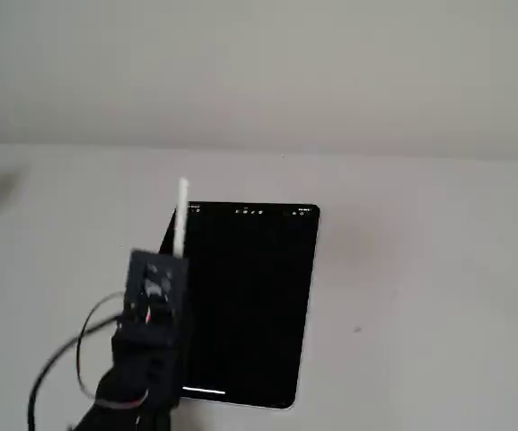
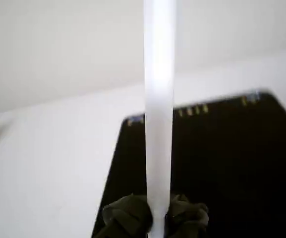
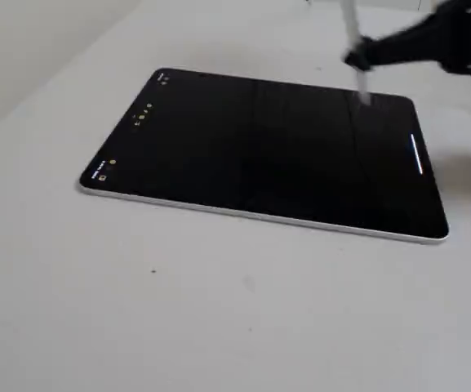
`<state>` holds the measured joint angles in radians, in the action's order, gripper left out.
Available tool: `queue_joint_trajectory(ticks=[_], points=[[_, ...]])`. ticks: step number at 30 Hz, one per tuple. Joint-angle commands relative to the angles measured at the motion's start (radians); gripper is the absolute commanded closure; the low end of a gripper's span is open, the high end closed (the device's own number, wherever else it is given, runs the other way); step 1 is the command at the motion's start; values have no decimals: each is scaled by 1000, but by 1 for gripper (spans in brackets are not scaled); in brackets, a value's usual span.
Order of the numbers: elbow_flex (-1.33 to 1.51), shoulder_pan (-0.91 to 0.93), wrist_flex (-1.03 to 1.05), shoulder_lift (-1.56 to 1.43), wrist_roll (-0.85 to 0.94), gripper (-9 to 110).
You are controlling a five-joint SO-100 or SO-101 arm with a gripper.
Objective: Draw a circular shape on the ipad using the apple pencil
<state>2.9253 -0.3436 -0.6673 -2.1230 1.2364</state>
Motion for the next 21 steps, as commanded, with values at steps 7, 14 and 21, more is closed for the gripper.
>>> queue_joint_trajectory(ticks=[7, 14, 21], points=[[-508, 49, -555, 811, 112, 102], [-663, 77, -560, 945, 118, 102], [-758, 100, -549, 1060, 140, 102]])
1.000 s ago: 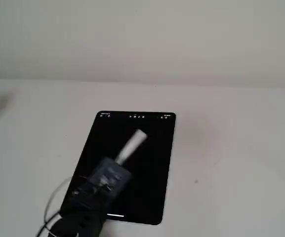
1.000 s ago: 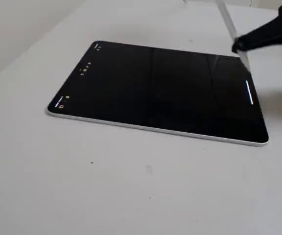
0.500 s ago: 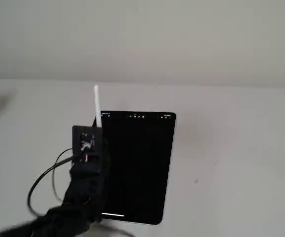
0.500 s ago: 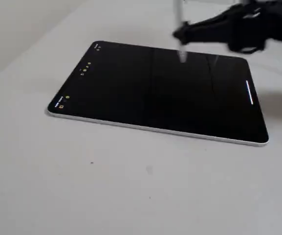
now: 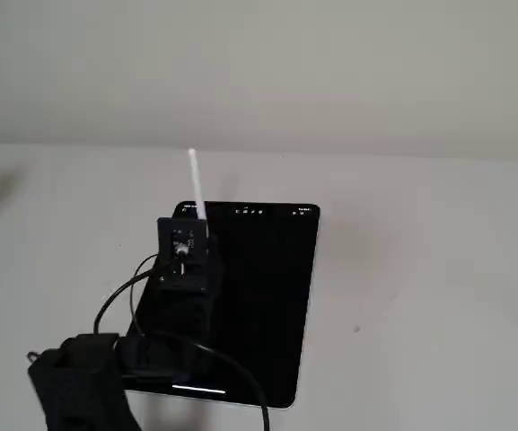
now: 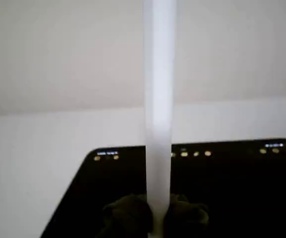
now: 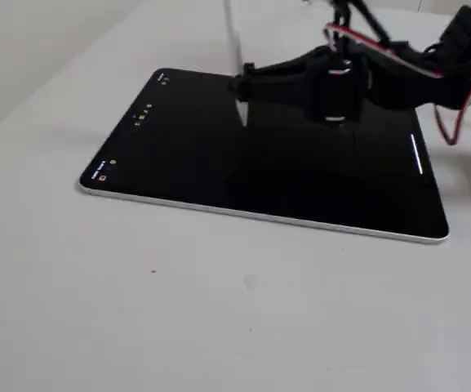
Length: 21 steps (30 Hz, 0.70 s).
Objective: Draw a circular shape on the ipad using the apple pencil
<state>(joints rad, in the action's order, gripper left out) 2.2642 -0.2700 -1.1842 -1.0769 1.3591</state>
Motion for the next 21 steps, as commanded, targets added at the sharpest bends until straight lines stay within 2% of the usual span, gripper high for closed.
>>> queue_joint_trajectory(ticks=[1, 21], points=[[-104, 31, -32, 23, 18, 102], [-156, 26, -31, 114, 32, 102]])
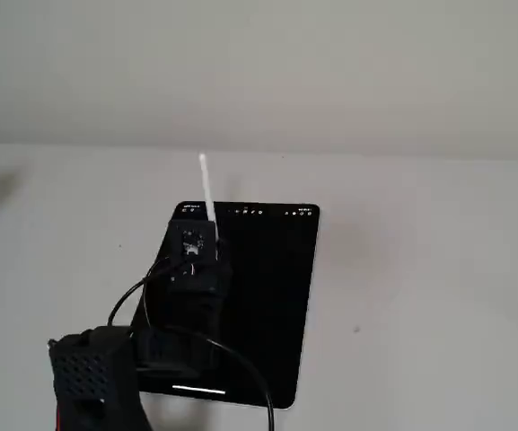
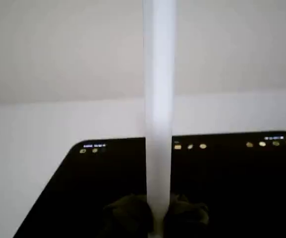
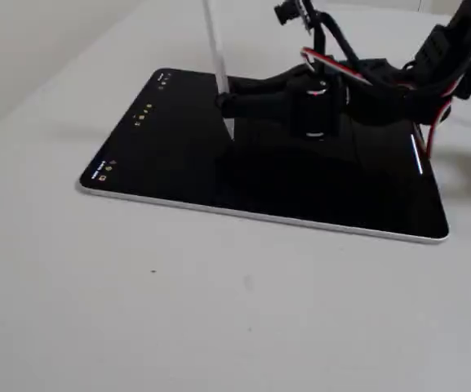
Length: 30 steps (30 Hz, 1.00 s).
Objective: Draw a circular shape on the ipad using the apple pencil
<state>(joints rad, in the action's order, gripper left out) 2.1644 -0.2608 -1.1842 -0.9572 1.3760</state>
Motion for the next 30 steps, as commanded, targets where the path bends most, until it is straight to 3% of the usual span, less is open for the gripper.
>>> queue_joint_trajectory(ticks=[1, 30], points=[[-57, 14, -31, -5, 15, 102], [84, -103, -176, 17, 57, 102]])
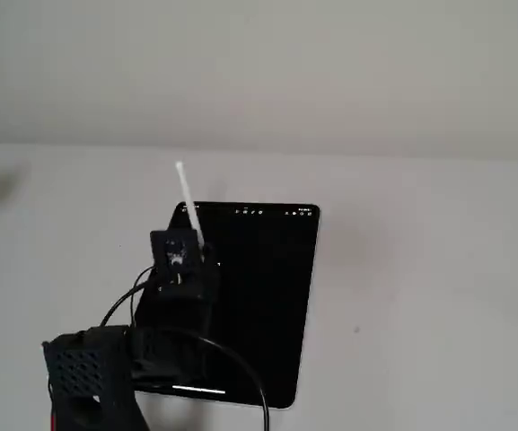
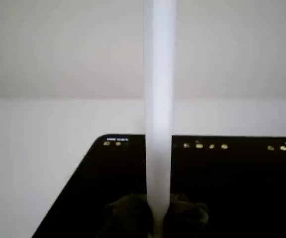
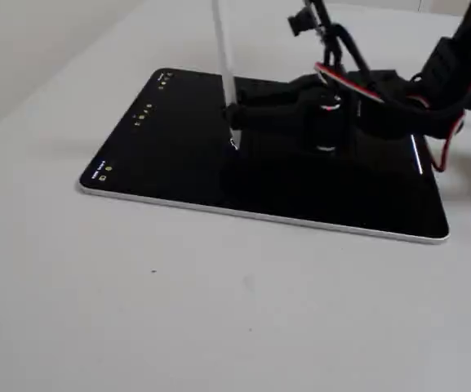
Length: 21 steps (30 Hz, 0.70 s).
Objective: Draw a circular shape on the ipad using the apple pencil
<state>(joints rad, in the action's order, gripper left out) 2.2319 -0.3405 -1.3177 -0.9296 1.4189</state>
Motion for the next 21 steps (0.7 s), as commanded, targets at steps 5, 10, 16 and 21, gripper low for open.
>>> queue_joint_trajectory(ticks=[5, 10, 16, 21], points=[[63, -14, -49, -38, 17, 102], [89, 17, -61, -40, 23, 102], [89, 58, -55, -40, 25, 102], [84, 80, -46, -40, 32, 102]])
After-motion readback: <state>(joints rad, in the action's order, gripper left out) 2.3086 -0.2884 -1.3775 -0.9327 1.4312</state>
